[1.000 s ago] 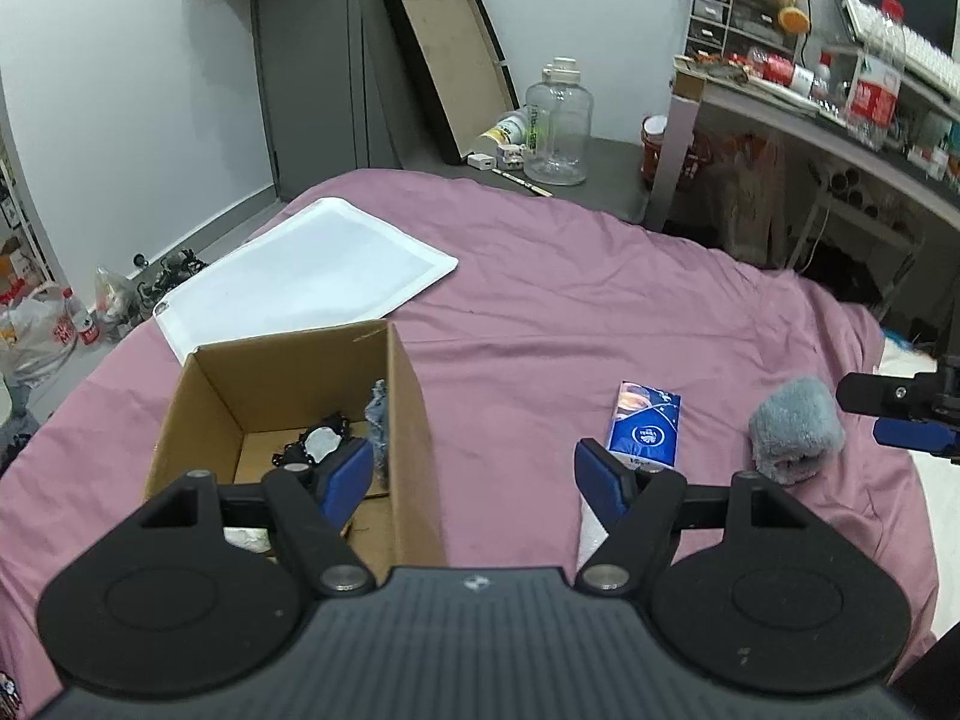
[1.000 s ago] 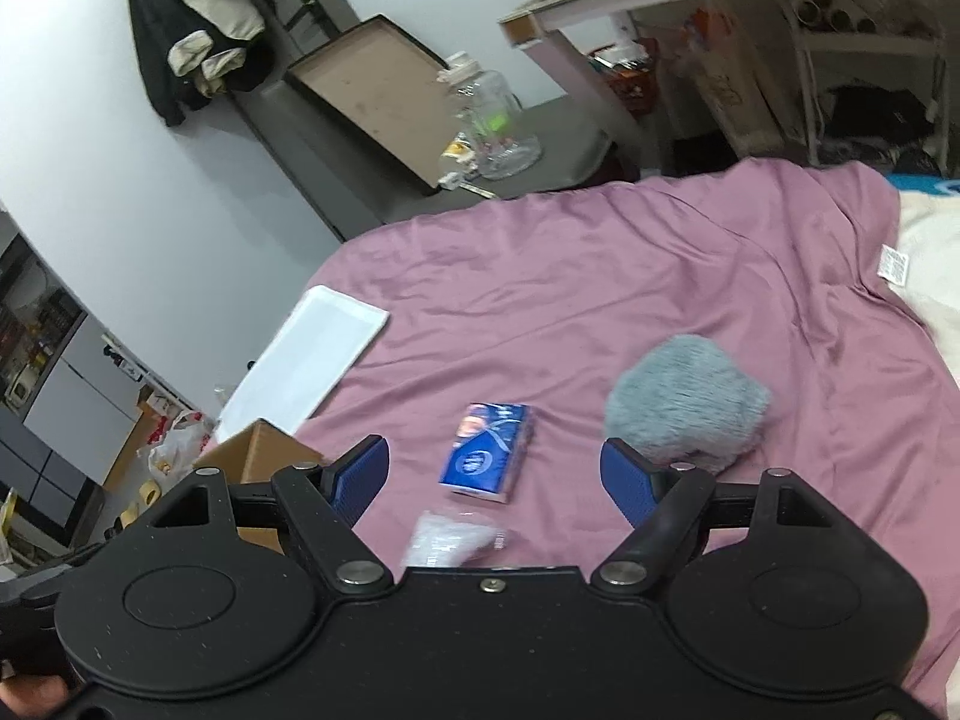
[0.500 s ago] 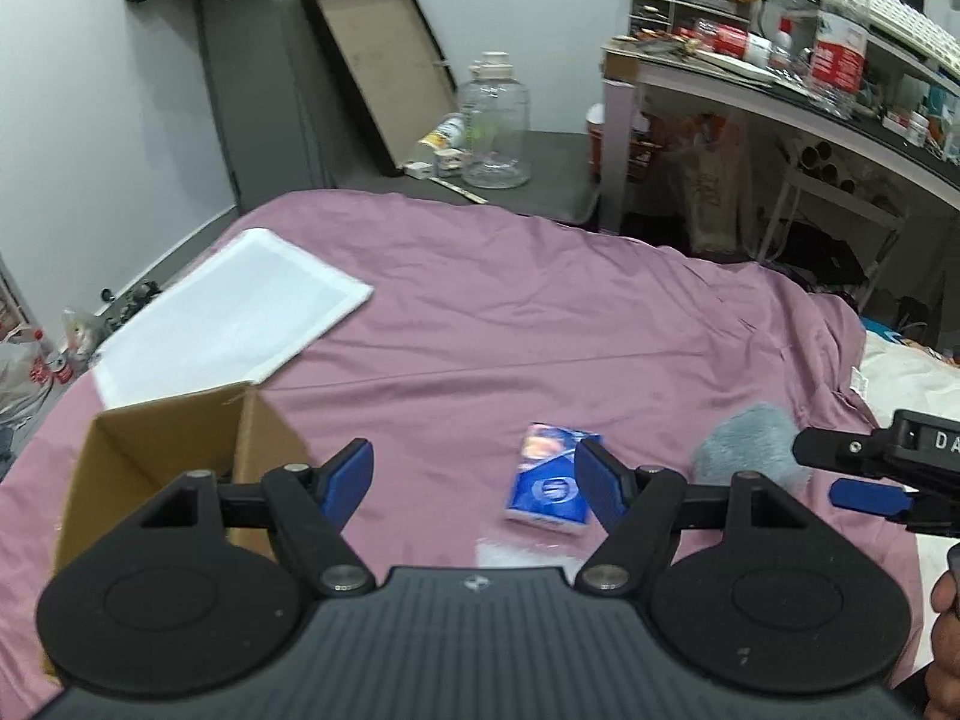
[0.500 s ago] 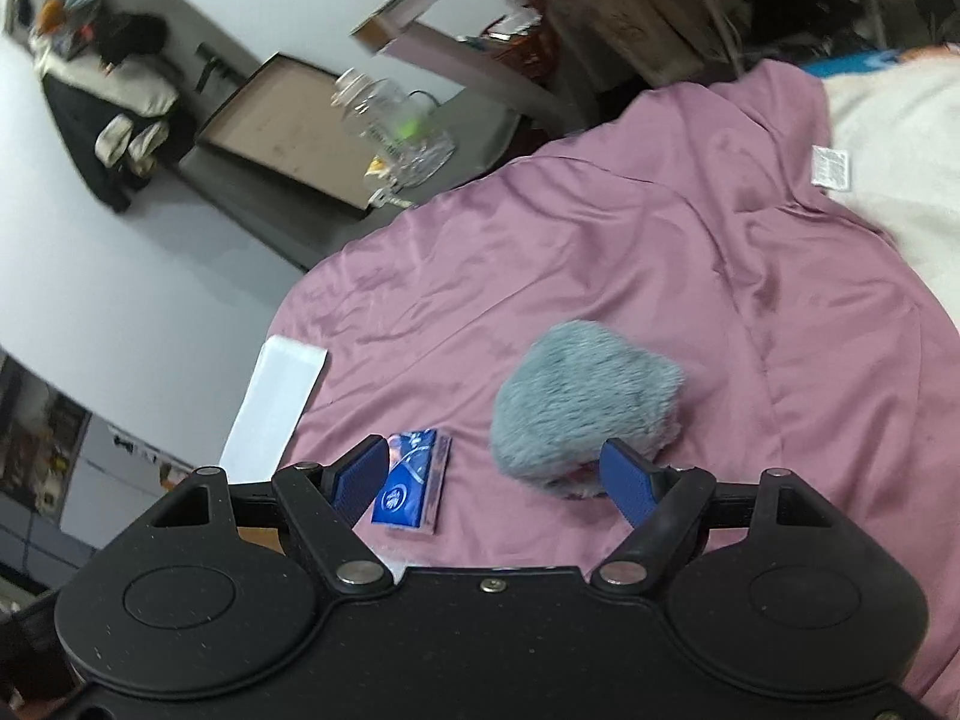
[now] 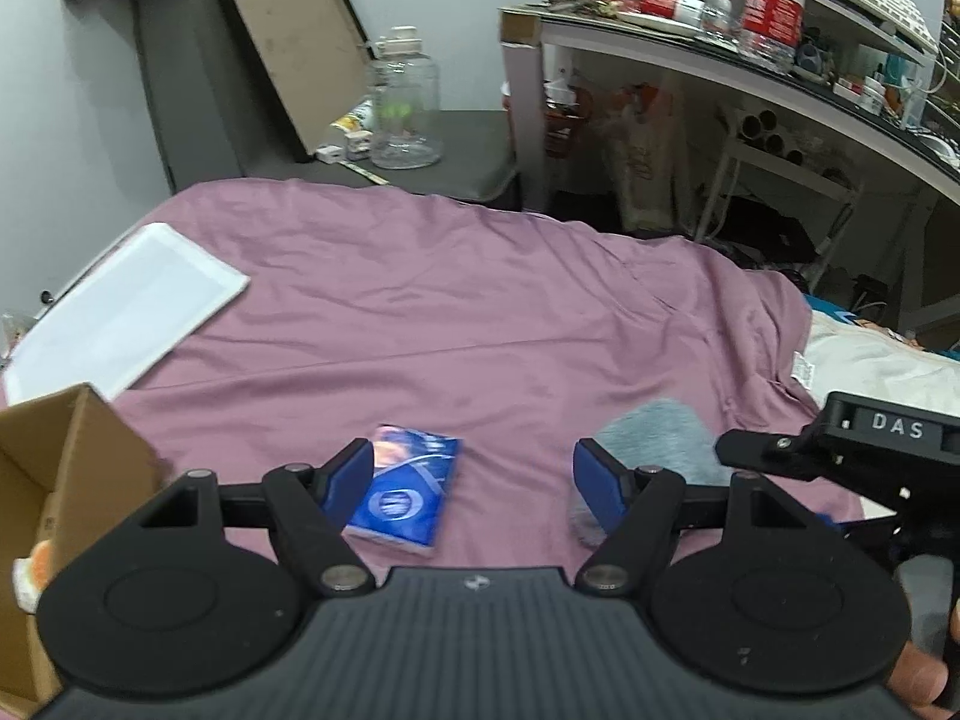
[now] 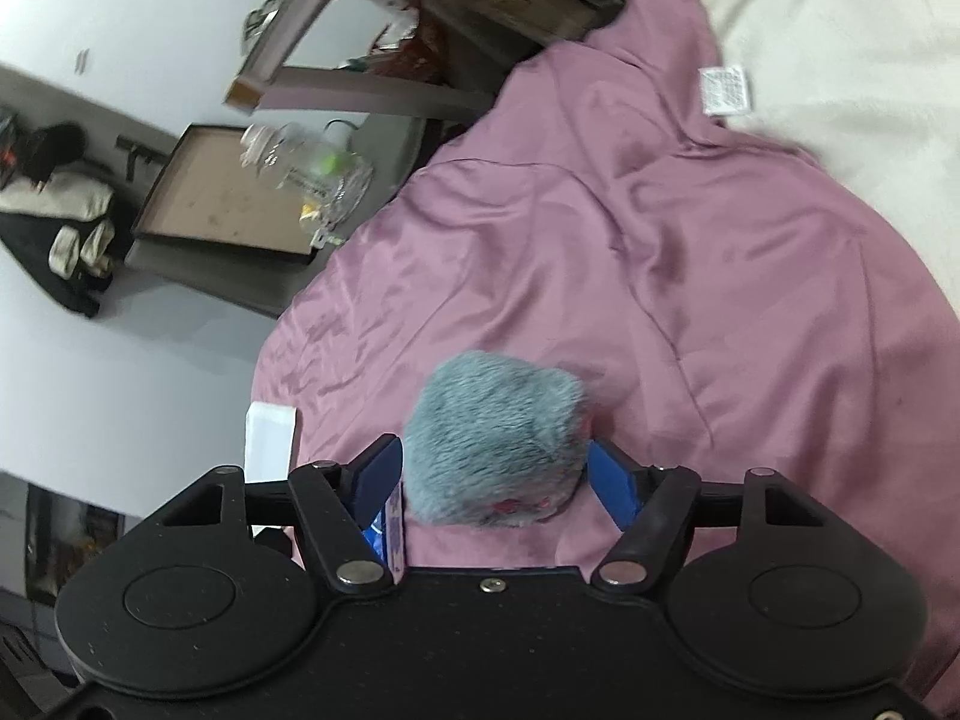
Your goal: Organize soft objects
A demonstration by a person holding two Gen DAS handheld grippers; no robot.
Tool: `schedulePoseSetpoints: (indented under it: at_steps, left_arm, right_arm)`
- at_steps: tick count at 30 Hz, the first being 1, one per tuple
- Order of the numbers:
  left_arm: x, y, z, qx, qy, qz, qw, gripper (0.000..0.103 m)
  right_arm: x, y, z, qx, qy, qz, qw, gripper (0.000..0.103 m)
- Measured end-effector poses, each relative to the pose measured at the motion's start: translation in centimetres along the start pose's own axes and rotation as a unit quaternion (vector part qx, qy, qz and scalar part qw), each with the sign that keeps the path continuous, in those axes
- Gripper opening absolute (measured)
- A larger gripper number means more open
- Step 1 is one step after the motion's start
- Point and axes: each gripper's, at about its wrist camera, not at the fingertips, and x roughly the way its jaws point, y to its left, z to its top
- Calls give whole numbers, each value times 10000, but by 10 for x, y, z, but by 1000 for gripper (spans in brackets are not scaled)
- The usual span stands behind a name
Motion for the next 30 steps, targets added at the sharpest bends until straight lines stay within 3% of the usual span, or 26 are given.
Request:
schedulePoseSetpoints:
  at_steps: [13, 18, 22, 30]
  left_arm:
    - [35, -39, -25, 586, 378, -410, 9967, 70]
    - [50, -50, -36, 900, 503, -328, 9941, 70]
    - [64, -52, -36, 870, 604, -225, 9941, 69]
    - [69, -54, -20, 772, 182, -394, 9961, 66]
  right_arm:
    - [20, -21, 10, 389, 167, -11, 9991, 59]
    - [24, -23, 11, 430, 218, 9, 9988, 55]
    - [25, -27, 12, 500, 229, 6, 9985, 55]
    - [24, -29, 13, 539, 135, 94, 9984, 55]
